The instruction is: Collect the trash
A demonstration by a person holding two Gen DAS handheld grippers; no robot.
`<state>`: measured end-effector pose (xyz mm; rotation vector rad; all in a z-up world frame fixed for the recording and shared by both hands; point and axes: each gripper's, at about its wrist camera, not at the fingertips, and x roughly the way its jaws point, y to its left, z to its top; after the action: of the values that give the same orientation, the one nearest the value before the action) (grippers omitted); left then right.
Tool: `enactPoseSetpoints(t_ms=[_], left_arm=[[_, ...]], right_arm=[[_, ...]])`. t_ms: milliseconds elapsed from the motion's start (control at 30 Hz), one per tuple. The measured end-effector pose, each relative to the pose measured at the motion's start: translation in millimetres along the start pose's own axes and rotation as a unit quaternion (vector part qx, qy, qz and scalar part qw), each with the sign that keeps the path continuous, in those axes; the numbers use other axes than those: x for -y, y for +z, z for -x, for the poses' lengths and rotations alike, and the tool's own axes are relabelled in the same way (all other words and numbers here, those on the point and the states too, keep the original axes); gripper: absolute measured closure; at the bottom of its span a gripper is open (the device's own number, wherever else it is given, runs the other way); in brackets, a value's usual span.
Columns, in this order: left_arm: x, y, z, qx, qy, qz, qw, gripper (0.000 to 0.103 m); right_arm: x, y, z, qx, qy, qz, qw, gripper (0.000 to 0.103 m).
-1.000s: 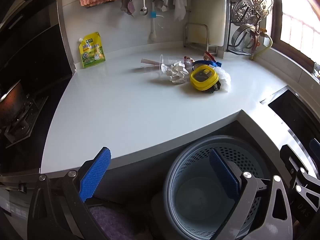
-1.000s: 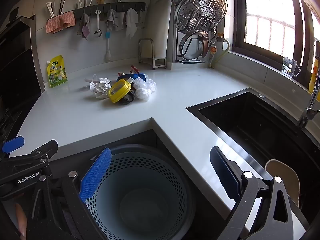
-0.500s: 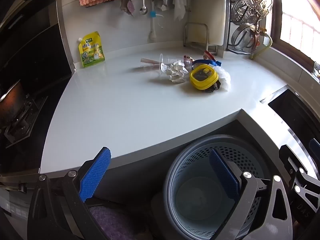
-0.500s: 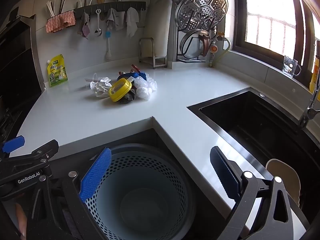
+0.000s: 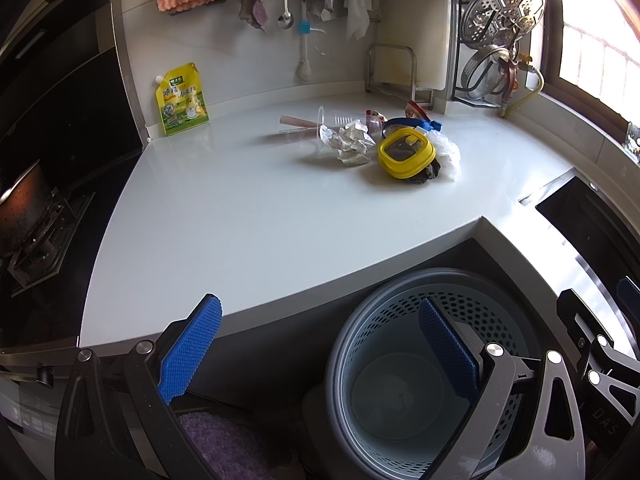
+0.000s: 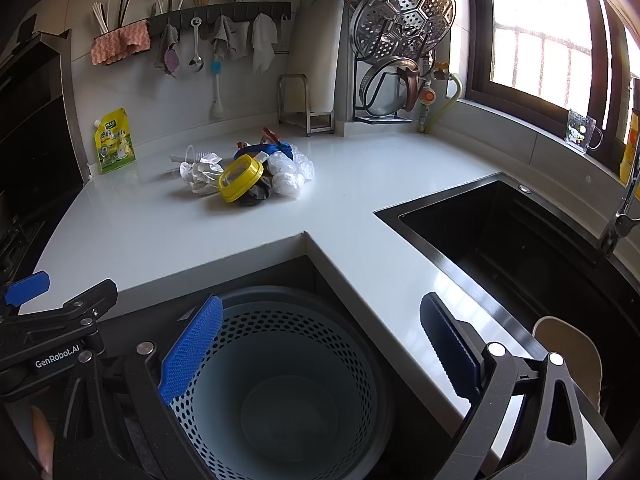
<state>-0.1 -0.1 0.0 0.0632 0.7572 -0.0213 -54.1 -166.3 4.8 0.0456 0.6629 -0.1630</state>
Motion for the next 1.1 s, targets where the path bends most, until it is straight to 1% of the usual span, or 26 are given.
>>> enactPoseSetpoints(t_ms=[333, 500, 667, 800, 967, 1100], left_arm=[[-1, 1, -1, 0.001, 0.005, 0.000, 1.0000, 0.006], [-6, 5, -6, 0.001, 0.007, 0.008, 0.9999, 0.006], [-11, 22, -25, 0.004, 0.021, 0.007, 0.9997, 0.006], [-18, 38, -34, 0.019, 0.031, 0.005, 0.9993, 0.006], [-30, 66, -50, 0.028, 0.032, 0.007, 0.9991, 0.006], [-42, 93, -62, 0.040, 0.027, 0.012, 0.9988, 0.006]], right_arm=[[0, -3, -6, -0.003, 0.007, -0.001, 1.000, 0.009], [2, 3, -18, -0.006, 0.017, 0.003, 1.000, 0.009], [0, 25, -31, 0.009, 0.022, 0.015, 1.000, 0.009], [-6, 46, -45, 0.018, 0.033, 0.028, 0.999, 0.009], [-17, 74, -67, 0.027, 0.039, 0.043, 0.998, 0.009], [-34, 97, -86, 0.029, 0.040, 0.072, 0.996, 0.009]])
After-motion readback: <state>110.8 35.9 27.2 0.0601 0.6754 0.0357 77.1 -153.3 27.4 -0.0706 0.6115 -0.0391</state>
